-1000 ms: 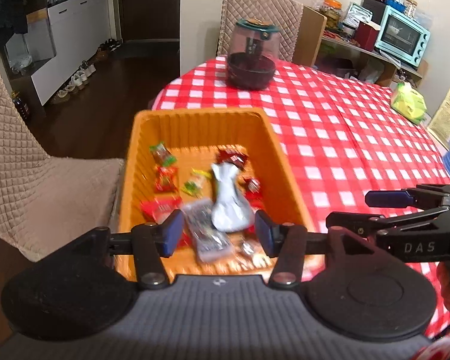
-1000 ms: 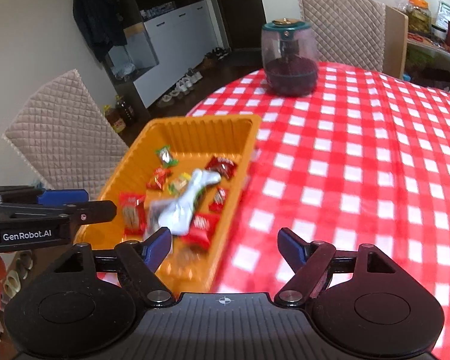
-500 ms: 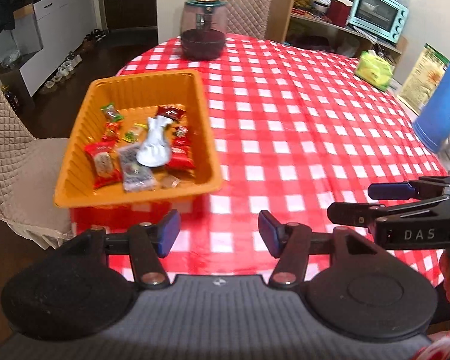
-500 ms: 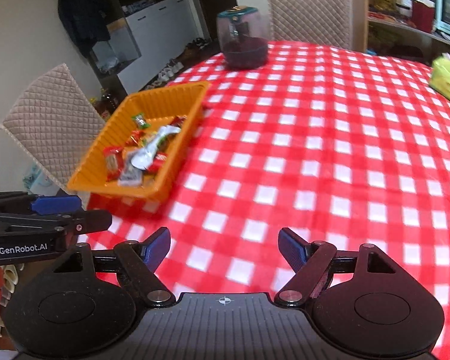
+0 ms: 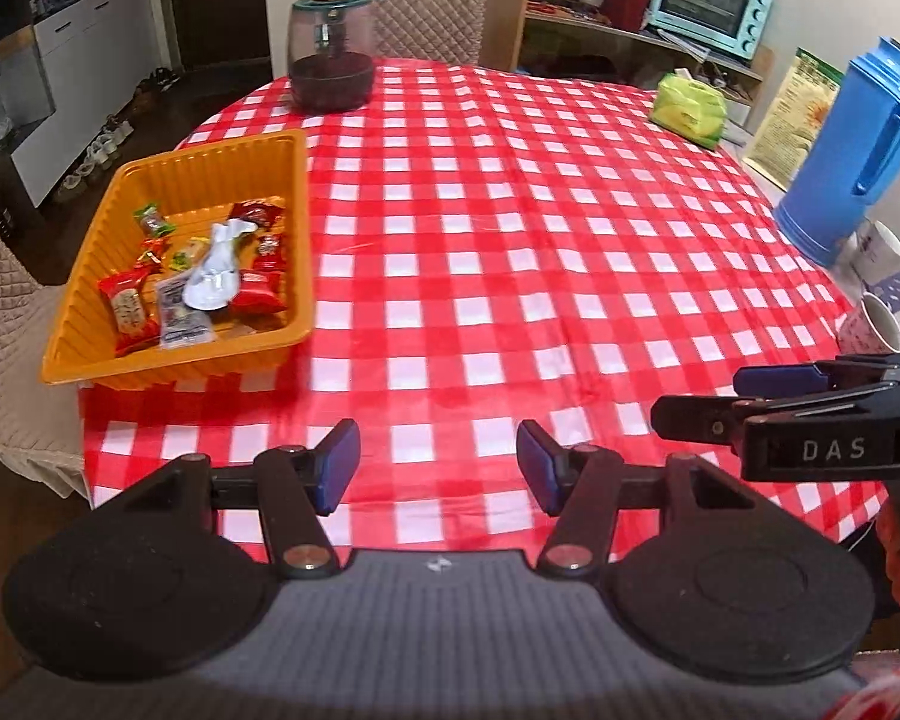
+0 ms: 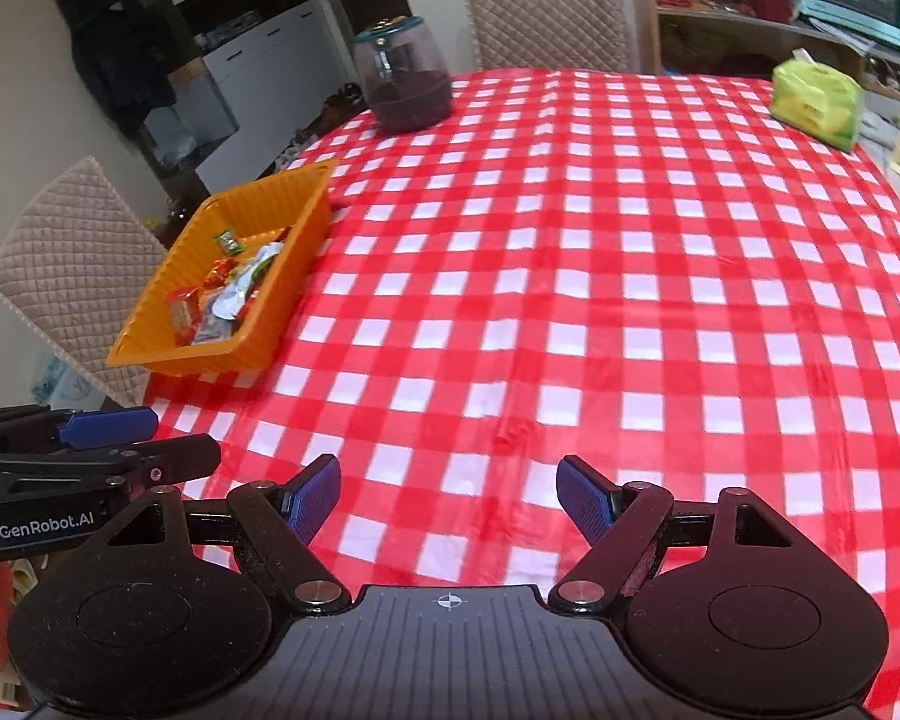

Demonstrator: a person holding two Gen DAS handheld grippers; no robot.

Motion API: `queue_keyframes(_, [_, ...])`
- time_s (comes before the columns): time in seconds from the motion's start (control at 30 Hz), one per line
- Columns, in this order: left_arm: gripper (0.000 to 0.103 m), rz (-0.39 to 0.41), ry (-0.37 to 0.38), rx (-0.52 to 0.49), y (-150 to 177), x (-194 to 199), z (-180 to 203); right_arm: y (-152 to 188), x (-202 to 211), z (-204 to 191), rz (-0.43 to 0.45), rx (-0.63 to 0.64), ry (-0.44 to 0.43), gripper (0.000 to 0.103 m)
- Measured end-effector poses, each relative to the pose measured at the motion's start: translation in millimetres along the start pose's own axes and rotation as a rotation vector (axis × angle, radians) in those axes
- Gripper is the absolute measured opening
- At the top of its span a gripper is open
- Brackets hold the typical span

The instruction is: Organize snacks

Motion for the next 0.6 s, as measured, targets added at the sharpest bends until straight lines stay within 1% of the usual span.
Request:
queue_keyframes(0.33, [0.055, 0.004, 0.007, -0.043, 0.5, 0.5, 27.6, 10.8, 8.6, 16.4, 0.003, -0.022, 0.003, 0.079])
queue_keyframes(0.6, [0.055, 0.004, 0.011, -0.057, 1.4, 0.5, 33.4, 17.3, 13.6, 22.6, 0.005, -0.041, 0.011, 0.079])
Point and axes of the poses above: each gripper's, at about its wrist camera, not at the fingertips, and x roughly against the way its jaws point, z to its right, y to its underside, the point moved 10 cm from there along -x, roughly the way its jaws point, and after that the axes turned 11 degrees about -z, right-handed, at the moved point
